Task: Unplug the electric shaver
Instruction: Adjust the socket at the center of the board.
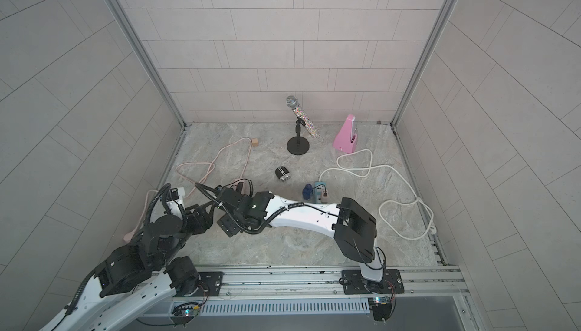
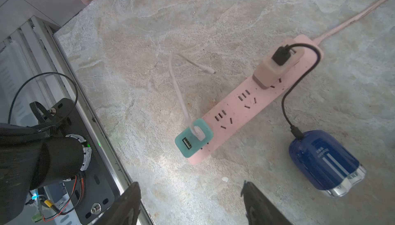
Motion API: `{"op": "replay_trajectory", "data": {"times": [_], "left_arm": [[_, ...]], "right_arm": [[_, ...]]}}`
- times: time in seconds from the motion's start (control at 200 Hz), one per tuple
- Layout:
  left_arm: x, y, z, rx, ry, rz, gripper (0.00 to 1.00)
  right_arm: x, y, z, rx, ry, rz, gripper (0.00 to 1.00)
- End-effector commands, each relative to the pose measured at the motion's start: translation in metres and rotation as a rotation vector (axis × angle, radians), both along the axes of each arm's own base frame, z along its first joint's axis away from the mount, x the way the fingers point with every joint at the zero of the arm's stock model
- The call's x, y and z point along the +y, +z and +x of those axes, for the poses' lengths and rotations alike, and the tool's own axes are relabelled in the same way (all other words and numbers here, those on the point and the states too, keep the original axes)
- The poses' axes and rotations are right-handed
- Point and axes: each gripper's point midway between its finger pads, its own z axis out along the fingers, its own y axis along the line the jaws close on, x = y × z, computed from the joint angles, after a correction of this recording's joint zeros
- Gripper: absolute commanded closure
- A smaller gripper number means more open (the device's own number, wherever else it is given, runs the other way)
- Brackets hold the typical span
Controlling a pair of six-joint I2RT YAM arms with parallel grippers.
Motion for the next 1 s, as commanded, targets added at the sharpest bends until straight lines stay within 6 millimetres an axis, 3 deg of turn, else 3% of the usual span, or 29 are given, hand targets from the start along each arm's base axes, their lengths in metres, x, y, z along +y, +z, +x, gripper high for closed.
{"op": "replay_trajectory", "data": {"times": [0.0, 0.375, 0.655, 0.79, 0.996], "left_arm": [[0.006, 0.009, -0.001, -0.019, 0.014, 0.011, 0.30], [0.002, 0.007, 0.000, -0.015, 0.000, 0.006, 0.29], [0.006, 0.006, -0.002, -0.018, 0.009, 0.004, 0.26], [0.019, 0.009, -0.008, -0.040, 0.043, -0.012, 0.25], [0.056, 0.011, -0.021, -0.057, 0.155, 0.012, 0.26]], "right_arm": [[-0.008, -0.013, 0.007, -0.009, -0.036, -0.081, 0.24], [0.002, -0.045, 0.013, 0.030, -0.038, -0.208, 0.24], [0.006, -0.056, 0.018, 0.059, -0.061, -0.209, 0.27], [0.014, -0.057, 0.017, 0.084, -0.061, -0.172, 0.29], [0.021, -0.055, 0.016, 0.110, -0.077, -0.129, 0.28]]}}
